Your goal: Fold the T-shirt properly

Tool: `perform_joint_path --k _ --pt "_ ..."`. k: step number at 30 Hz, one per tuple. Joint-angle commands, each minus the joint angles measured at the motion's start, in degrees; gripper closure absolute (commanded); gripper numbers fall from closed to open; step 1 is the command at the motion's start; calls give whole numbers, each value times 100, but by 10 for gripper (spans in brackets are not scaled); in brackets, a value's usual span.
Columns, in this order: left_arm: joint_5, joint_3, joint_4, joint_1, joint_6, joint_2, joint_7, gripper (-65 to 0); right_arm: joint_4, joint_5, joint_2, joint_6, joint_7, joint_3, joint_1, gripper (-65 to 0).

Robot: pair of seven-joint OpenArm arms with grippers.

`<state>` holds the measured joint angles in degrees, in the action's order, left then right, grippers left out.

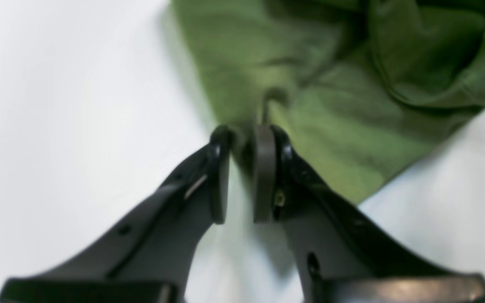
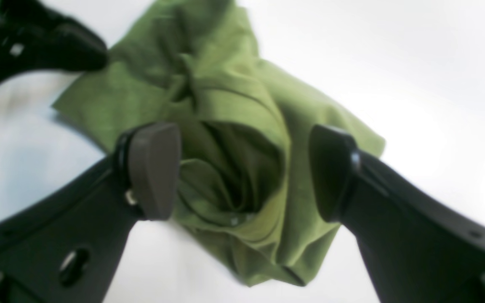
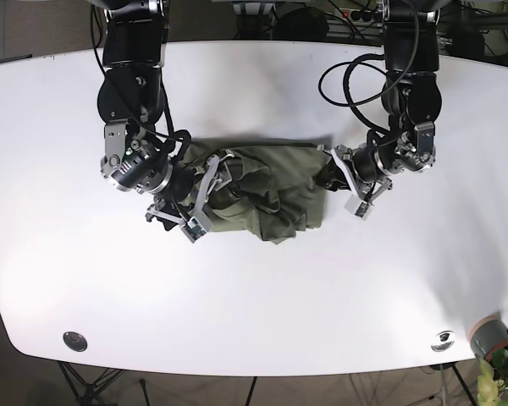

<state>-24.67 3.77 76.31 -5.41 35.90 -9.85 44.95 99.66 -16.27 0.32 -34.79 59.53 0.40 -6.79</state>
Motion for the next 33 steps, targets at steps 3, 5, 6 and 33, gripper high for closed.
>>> perform_joint_path --k 3,5,6,33 --pt "-105 -144 -137 -114 19 -40 -112 -79 -326 -91 34 -25 -366 -27 -231 -444" --pt "-105 -258 -198 -114 19 -31 -121 -79 -405 -91 43 -25 -480 -27 -231 -444" --pt "-105 -294 -216 -114 19 -22 -121 -79 -414 -91 43 -25 -524 -27 -231 -442" --pt "-105 -373 -242 -114 10 -4 -121 -79 694 515 -537 -60 -278 -106 -187 -51"
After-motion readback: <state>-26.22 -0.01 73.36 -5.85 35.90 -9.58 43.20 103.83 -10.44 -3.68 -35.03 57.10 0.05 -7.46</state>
